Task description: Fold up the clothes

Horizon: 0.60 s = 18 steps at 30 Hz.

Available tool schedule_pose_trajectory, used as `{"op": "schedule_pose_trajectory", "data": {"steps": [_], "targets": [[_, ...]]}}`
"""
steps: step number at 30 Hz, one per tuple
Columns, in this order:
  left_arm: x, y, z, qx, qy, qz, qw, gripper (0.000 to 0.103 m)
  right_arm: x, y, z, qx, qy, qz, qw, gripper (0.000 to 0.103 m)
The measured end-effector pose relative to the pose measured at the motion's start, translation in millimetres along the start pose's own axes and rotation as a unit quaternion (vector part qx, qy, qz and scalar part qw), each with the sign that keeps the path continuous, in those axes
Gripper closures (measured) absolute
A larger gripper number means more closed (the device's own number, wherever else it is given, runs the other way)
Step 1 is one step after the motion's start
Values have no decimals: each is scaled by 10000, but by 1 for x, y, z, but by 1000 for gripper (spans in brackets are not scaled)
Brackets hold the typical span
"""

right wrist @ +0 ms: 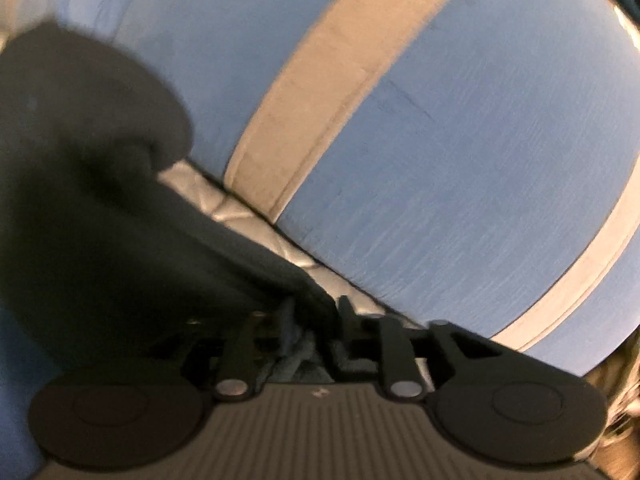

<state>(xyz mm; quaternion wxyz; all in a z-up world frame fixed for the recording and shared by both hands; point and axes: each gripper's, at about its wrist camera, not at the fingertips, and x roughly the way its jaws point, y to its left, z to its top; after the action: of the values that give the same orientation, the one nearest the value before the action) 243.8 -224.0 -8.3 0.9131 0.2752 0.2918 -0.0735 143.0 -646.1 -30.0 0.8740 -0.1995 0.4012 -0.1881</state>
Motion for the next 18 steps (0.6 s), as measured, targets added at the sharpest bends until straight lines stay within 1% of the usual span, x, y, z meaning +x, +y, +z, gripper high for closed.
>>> {"op": "schedule_pose_trajectory", "data": {"steps": [1,2,3,7,11,13,16,18], "targets": [[-7,4,0,-63,-41,40,10000,59,-5,2,0,-118,-69,-85,9999,21],[-15,8,-1,-150,-109,57,9998,56,-11,3,0,-217,-141,-154,9995,5],[-25,13,-2,-253,-184,48,9995,52,-20,-2,0,-158,-230,-107,9996,2],[-74,28,-4,-588,-523,-79,9969,50,-62,-32,1,543,-394,82,9977,0],[-124,38,-10,-662,-829,-188,9942,43,-114,-64,-6,996,-583,300,9929,0],[-148,44,-16,-793,-930,-203,9923,38,-145,-78,-11,1093,-707,289,9911,0],[-177,54,-17,-1106,-911,-294,9892,31,-186,-94,-22,1171,-853,238,9892,0],[-192,60,-15,-1261,-915,-350,9872,30,-200,-103,-34,1195,-920,168,9884,0]]}}
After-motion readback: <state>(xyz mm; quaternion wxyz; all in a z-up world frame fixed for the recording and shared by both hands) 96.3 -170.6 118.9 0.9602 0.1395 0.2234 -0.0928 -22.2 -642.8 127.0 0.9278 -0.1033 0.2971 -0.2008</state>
